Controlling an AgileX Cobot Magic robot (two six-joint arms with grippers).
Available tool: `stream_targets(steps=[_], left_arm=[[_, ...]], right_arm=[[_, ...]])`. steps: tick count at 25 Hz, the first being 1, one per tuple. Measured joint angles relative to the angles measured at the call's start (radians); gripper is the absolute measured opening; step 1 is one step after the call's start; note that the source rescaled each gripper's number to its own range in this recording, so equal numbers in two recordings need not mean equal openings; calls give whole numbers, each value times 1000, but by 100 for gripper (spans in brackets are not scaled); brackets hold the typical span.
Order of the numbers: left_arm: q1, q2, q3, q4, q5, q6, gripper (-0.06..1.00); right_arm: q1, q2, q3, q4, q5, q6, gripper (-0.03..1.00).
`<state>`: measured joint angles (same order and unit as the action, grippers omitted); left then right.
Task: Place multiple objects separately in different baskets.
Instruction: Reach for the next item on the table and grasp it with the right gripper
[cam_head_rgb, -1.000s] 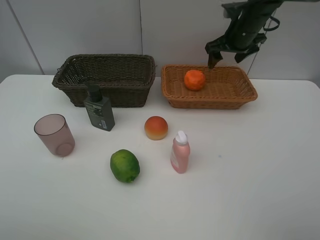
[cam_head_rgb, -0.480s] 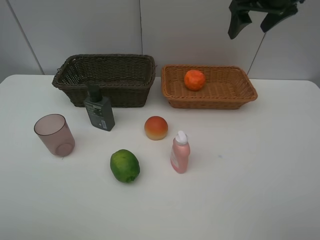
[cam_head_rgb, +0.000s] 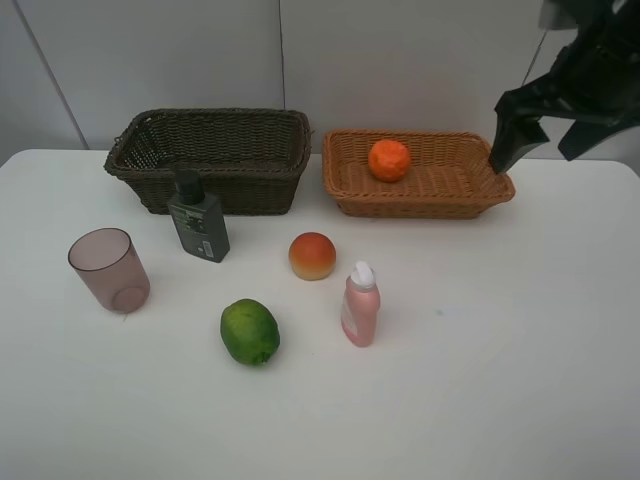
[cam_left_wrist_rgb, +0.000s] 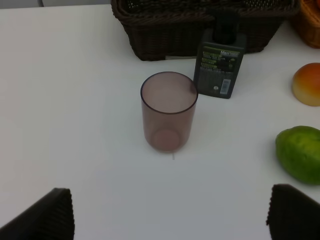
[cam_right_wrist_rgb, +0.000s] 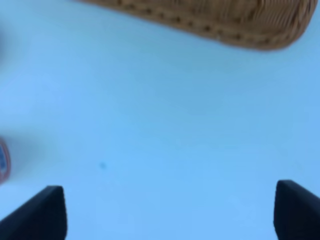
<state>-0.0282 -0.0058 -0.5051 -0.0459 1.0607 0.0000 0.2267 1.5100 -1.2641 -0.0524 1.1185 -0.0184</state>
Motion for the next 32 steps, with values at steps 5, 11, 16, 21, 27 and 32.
stream_targets(steps=[5, 11, 16, 21, 27, 32], left_arm=[[0, 0, 0, 0, 0, 0, 100], [0, 0, 0, 0, 0, 0, 100], [0, 0, 0, 0, 0, 0, 100], [0, 0, 0, 0, 0, 0, 100], [0, 0, 0, 0, 0, 0, 100], [0, 0, 0, 0, 0, 0, 100]], right_arm=[[86, -89, 105, -5, -37, 18, 85], [268, -88, 107, -4, -78, 41, 85], [352, -14, 58, -6, -87, 74, 85], [423, 99, -100, -6, -56, 78, 85], [482, 273, -336, -8, 11, 78, 85], [503, 432, -500, -22, 86, 78, 85]])
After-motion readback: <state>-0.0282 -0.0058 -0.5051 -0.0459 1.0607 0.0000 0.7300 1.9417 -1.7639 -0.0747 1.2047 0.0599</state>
